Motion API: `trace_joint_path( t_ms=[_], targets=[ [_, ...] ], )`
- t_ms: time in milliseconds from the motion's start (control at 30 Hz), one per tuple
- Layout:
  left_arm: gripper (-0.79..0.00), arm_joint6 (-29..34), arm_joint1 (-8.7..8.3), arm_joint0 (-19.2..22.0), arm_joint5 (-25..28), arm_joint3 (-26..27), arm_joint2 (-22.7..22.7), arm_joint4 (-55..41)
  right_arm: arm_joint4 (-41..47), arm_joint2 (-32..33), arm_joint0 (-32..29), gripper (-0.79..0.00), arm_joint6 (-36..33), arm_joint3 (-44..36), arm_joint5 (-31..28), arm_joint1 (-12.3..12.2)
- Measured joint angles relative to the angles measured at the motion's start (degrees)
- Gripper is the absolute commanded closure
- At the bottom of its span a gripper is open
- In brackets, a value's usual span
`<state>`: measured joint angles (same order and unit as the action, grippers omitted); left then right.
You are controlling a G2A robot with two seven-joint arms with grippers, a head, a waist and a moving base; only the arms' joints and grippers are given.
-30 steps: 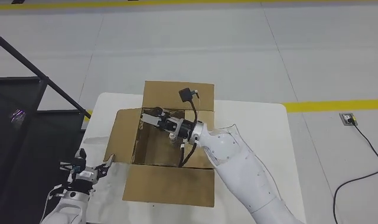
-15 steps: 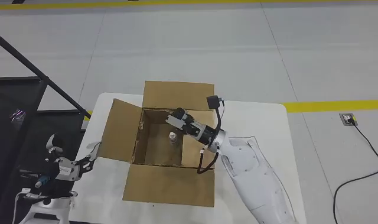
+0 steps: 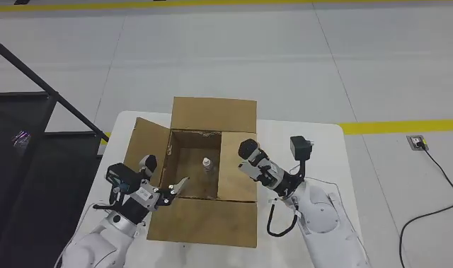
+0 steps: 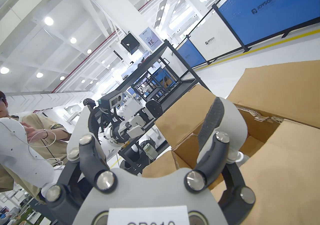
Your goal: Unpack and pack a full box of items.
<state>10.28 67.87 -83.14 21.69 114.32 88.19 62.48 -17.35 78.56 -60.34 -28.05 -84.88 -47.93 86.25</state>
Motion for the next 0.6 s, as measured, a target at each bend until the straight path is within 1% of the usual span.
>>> trace_joint_path(
  t_ms=[100,500,600],
  targets=[
    [-0.785,4.1,0.11,1.9,-0.5,-1.4,-1.8,-3.1,-0.1,0.1,-0.3,-0.785,0.2,-0.2,0.1,0.0],
    [-0.785,4.2,0.11,1.9,-0.5,-1.5,-1.9,-3.2,-0.1,0.1,-0.2,-0.785,0.2,-0.2,0.1,0.0],
    [-0.785,6.8,0.32,2.4,-1.9,-2.9,-3.2,-7.0,0.2,-0.3,-0.3,-0.785,1.0,-0.8,1.2,-0.1]
  ],
)
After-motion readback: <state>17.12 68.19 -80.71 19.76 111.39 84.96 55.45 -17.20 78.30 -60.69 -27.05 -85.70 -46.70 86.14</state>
